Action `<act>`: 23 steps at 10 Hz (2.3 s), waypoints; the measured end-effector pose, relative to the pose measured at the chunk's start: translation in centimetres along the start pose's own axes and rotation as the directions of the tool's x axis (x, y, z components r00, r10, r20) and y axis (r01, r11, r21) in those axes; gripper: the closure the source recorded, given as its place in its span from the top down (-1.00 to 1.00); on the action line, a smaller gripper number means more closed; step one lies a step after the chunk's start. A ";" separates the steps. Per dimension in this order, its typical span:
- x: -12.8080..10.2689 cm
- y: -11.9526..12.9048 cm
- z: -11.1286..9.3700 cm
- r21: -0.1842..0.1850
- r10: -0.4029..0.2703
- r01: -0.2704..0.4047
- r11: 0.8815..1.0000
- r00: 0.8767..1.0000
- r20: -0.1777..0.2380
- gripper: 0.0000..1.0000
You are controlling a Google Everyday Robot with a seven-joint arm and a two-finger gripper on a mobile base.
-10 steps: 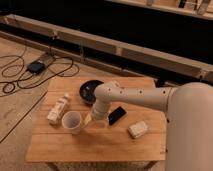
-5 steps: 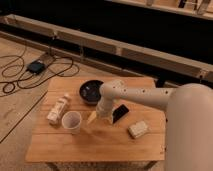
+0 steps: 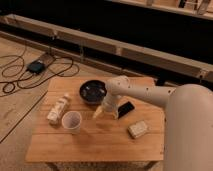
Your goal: Push the eraser across the table
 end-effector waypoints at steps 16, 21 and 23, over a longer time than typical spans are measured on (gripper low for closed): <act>5.1 14.3 -3.7 -0.188 0.136 -0.131 0.973 0.991 0.015 0.60; 8.8 17.3 -5.5 -0.257 0.130 -0.133 0.957 0.991 -0.027 0.60; 9.7 17.4 -6.0 -0.259 0.130 -0.137 0.956 0.991 -0.045 0.60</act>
